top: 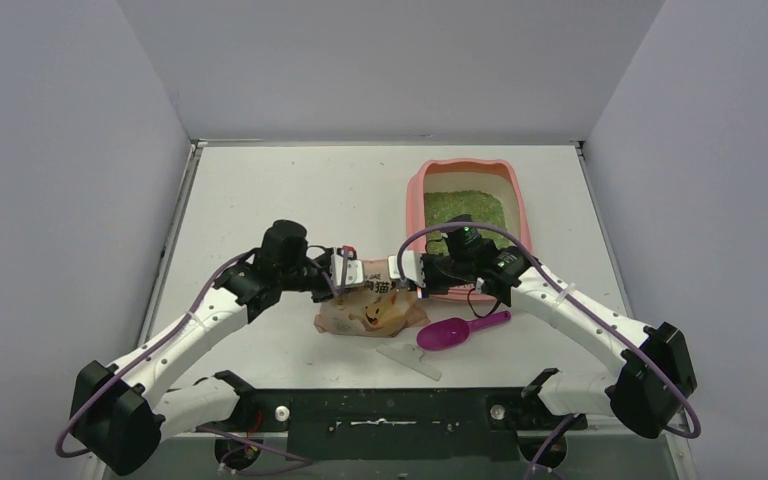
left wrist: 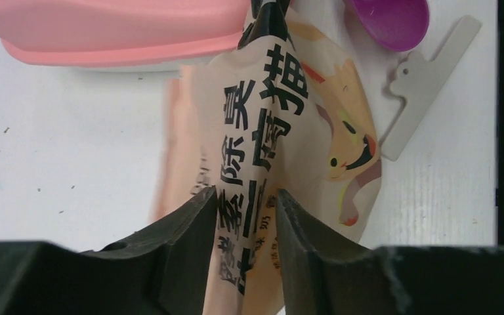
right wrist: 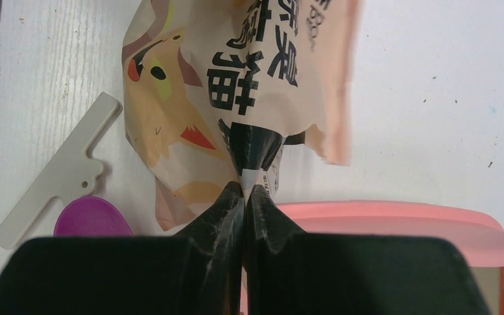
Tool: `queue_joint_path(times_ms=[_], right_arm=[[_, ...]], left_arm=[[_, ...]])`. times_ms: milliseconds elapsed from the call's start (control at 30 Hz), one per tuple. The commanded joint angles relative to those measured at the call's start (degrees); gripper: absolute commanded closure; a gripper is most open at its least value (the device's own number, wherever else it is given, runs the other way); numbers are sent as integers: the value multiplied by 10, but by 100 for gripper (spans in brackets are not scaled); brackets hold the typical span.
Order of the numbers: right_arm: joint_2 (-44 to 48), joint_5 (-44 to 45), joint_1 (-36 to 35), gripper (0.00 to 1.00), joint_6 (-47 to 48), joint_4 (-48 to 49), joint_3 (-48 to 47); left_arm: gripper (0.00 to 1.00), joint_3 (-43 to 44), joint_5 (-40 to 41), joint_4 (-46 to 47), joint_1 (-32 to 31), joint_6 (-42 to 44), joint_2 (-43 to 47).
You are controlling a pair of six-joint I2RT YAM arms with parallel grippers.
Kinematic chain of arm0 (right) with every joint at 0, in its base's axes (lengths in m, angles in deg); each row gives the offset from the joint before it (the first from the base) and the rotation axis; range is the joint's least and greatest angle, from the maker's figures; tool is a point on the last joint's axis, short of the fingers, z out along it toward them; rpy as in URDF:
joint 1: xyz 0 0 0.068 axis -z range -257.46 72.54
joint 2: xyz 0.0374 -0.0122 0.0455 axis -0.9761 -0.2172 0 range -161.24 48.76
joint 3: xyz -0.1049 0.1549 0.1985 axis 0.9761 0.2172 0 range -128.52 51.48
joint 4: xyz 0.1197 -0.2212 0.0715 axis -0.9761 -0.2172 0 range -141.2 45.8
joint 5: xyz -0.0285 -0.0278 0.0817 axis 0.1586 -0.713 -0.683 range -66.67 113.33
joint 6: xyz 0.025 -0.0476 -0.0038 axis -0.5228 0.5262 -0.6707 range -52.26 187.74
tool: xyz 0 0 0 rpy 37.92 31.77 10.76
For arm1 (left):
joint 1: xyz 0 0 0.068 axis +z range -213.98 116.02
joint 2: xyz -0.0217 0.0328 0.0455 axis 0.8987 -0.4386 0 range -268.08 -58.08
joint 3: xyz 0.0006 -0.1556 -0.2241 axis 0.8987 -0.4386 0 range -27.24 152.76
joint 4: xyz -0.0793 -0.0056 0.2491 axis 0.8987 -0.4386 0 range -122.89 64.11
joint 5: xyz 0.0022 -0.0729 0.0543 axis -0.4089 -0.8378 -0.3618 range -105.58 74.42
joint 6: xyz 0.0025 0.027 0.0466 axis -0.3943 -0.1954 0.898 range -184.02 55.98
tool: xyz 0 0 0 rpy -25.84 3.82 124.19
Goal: Fill the litter box with clean litter
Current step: Close the cat litter bag at the center of the board.
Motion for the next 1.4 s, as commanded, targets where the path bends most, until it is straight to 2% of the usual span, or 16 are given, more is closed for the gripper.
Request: queue_joint_path(times_ms=[0,33,67,167,267,367,433,533,667,800,967,1133,1367], right_arm=[[15,-18,-7,98,-8,47,-27],[15,-10,-7,94,-9,48,-28],[16,3,-9,82,-13,50,-29],[20,25,-16,56,-20,52,-33],[31,26,-36,47,-16,78,-27],[22,2,-55,47,-20,105,-32],[4,-8,-62,50,-33,117,-42],[-26,3,-68,52,-38,116,-54],[-37,54,-76,47,-32,103,-57],[7,65,-76,40,-34,133,-32],[19,33,-80,45,-53,138,-29],[-5,44,-85,58,-60,138,-12],[-32,81,-85,67,-63,136,-1]], left_arm=[[82,53,5,-37,-9,34,-26],[93,58,26,-55,-12,39,-28],[100,61,40,-72,-13,43,-26],[100,49,68,-82,-12,50,-3],[100,34,71,-79,-12,49,20],[100,35,67,-83,-11,45,27],[100,38,66,-89,-10,46,25],[100,39,63,-93,-9,44,27],[100,35,66,-95,-8,41,31],[100,40,85,-105,-8,41,25],[100,44,102,-107,-8,36,18],[100,44,104,-111,-8,34,17],[100,40,104,-107,-8,30,24]])
